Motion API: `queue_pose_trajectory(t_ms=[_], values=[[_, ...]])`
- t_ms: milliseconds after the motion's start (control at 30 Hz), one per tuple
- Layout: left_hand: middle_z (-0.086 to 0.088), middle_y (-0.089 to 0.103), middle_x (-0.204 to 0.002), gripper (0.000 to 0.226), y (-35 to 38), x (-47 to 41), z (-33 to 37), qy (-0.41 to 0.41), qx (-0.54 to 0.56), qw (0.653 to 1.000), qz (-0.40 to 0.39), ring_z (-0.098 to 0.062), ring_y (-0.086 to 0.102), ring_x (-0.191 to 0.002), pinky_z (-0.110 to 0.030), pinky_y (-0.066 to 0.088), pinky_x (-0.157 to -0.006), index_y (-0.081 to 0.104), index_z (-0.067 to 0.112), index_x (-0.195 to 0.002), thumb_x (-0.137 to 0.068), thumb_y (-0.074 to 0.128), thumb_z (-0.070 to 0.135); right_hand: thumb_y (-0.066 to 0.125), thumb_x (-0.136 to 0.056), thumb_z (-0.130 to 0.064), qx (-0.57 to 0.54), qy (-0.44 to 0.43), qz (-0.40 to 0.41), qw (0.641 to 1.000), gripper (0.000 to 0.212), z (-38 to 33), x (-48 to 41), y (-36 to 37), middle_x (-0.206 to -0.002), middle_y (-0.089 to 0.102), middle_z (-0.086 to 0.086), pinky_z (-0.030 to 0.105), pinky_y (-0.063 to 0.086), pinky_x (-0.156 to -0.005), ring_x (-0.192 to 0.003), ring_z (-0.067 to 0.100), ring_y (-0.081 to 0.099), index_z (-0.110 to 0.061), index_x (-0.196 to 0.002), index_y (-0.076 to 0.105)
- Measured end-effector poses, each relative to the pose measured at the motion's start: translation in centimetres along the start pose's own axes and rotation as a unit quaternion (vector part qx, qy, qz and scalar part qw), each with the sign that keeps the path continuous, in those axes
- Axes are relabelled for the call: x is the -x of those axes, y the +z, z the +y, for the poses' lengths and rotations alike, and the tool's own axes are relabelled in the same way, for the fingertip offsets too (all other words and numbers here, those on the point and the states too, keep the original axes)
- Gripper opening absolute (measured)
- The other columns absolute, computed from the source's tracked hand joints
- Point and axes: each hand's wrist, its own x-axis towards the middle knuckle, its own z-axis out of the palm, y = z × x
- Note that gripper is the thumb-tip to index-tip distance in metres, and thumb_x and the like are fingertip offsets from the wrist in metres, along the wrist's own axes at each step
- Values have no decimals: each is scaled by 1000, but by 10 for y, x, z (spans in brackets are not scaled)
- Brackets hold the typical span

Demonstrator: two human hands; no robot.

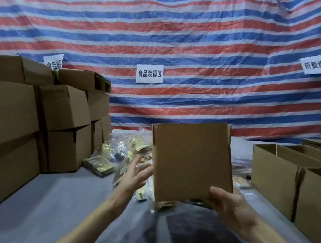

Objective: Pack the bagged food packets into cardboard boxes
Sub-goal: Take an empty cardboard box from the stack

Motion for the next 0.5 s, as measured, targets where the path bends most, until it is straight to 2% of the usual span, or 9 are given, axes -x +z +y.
queue_pose_trajectory(t_ms=[100, 133, 167, 267, 300, 333, 400, 467, 500], values=[[10, 73, -122, 108, 14, 3, -32, -12, 46, 998, -37, -10, 69, -111, -25, 58, -86, 49, 30, -138, -45, 89, 70, 84, -52, 9, 108, -3, -8, 994, 90, 23, 1, -10, -118, 71, 23, 56, 49, -103, -106, 39, 70, -6, -135, 52], [7, 74, -120, 100, 17, 5, -41, -7, 56, 998, -24, -12, 71, -108, -22, 58, -81, 53, 26, -133, -48, 92, 61, 85, -52, 11, 128, -12, -16, 992, 95, 27, 2, -11, -120, 70, 23, 57, 47, -105, -110, 40, 68, -8, -138, 49], [3, 74, -120, 90, 17, 7, -49, 8, 61, 998, -4, -15, 71, -107, -22, 58, -80, 55, 24, -130, -53, 91, 53, 83, -59, 4, 121, -17, -26, 992, 90, 28, 2, -11, -123, 68, 22, 57, 48, -105, -113, 41, 66, -9, -140, 47], [10, 75, -116, 72, 10, 10, -60, 51, 56, 996, 40, -11, 71, -106, -21, 57, -81, 55, 26, -125, -60, 77, 47, 64, -83, -42, 56, -4, -67, 996, 64, 21, 6, -17, -135, 64, 15, 60, 44, -106, -125, 38, 60, -16, -141, 54], [11, 75, -114, 71, 8, 10, -60, 56, 51, 996, 54, -10, 71, -105, -21, 57, -81, 55, 26, -124, -60, 75, 47, 52, -88, -59, 52, 3, -43, 998, 64, 17, 5, -19, -137, 64, 12, 59, 42, -108, -127, 34, 59, -18, -137, 60], [12, 75, -112, 71, 6, 11, -61, 65, 45, 995, 67, -10, 71, -103, -20, 57, -80, 55, 25, -123, -59, 75, 47, 43, -92, -67, 52, 6, -3, 999, 66, 15, 2, -22, -134, 66, 9, 55, 41, -107, -126, 29, 60, -18, -131, 67], [17, 74, -109, 71, 4, 12, -61, 79, 10, 995, 65, -5, 71, -100, -17, 56, -78, 55, 24, -121, -57, 75, 46, 41, -101, -57, 114, -18, 120, 986, 55, 13, -8, -28, -124, 71, 8, 50, 45, -103, -118, 25, 65, -16, -116, 73], [20, 73, -109, 73, 4, 12, -62, 80, -15, 996, 38, -1, 70, -98, -15, 55, -78, 55, 25, -121, -55, 76, 47, 57, -100, -28, 237, -63, 245, 938, 21, 10, -20, -32, -114, 72, 11, 49, 49, -97, -109, 27, 65, -14, -105, 72], [21, 73, -110, 75, 4, 12, -62, 77, -26, 996, 22, 0, 69, -99, -13, 54, -78, 55, 26, -122, -53, 77, 48, 61, -96, -15, 299, -65, 282, 909, 12, 10, -26, -37, -112, 71, 11, 47, 50, -95, -107, 28, 64, -14, -103, 70]])
